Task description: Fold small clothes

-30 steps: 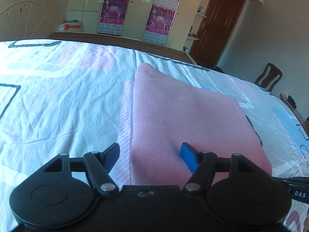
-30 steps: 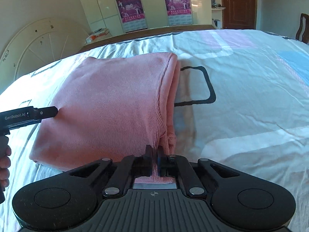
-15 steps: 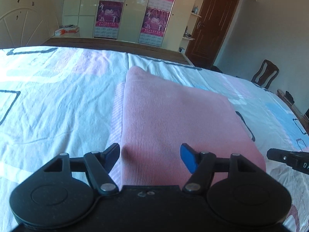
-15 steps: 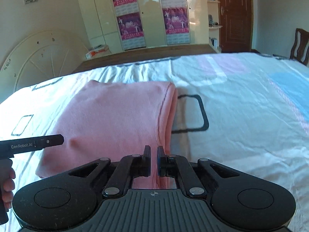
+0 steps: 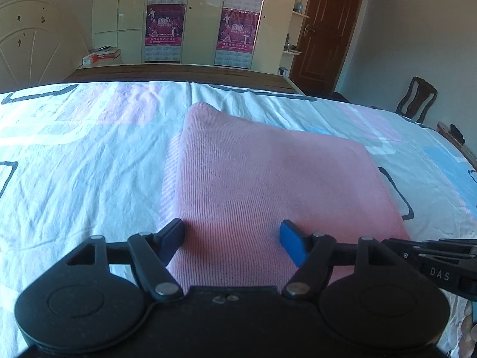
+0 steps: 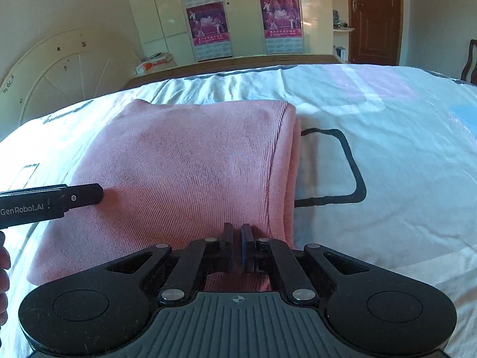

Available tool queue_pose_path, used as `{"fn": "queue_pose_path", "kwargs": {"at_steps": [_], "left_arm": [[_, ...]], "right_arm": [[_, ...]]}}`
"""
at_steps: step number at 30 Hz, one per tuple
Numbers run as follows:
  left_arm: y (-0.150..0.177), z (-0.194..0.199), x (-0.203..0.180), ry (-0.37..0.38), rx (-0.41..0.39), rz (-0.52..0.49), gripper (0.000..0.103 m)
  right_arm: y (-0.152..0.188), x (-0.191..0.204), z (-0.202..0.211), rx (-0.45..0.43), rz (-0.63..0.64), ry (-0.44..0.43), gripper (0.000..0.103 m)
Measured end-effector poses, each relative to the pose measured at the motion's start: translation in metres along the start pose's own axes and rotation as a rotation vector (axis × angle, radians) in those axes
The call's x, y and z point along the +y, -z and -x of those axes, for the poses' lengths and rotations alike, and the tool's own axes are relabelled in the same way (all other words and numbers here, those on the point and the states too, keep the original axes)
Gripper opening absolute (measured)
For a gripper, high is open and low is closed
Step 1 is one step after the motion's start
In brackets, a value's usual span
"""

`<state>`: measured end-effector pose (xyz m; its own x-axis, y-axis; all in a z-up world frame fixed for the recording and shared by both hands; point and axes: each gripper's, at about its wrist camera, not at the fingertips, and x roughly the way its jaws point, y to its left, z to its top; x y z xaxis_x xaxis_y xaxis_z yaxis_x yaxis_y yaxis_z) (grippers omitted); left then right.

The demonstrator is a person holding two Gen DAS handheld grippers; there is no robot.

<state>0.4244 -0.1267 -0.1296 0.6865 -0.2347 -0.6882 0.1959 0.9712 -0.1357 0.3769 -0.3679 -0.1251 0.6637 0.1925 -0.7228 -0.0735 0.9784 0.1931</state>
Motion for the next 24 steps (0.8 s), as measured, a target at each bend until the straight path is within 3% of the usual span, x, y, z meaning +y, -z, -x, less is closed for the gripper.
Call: {"fn": "queue_pose_path", "kwargs": {"at_steps": [2,8,10,12,16,24], "left_arm": [[-0.001,0.0,-0.001,-0.006,0.004,-0.01,0.072],[-0.012,0.008,-0.006,-0.041,-0.021,-0.03,0.071],[-0.019,0.01,-0.007,-0.053,-0.044,-0.035,0.072],[-0.027,0.004,-0.008,-0.063,-0.036,-0.042,0.072],[-0.035,-0.011,-0.008,-0.079,-0.03,-0.048,0.071],[-0.036,-0.035,-0.014,-0.089,-0.004,-0.081,0.077]], "right_arm": [[0.0,0.004,0.0,0.0,0.039,0.011,0.002],[-0.01,0.001,0.007,-0.007,-0.015,-0.028,0.006],[-0.018,0.0,0.01,-0.035,-0.043,-0.046,0.019],[-0.027,0.002,0.01,-0.062,-0.044,-0.04,0.05],[-0.042,0.01,0.003,-0.105,0.007,0.012,0.051],[-0.056,0.006,-0.029,-0.081,0.039,0.065,0.05]]}}
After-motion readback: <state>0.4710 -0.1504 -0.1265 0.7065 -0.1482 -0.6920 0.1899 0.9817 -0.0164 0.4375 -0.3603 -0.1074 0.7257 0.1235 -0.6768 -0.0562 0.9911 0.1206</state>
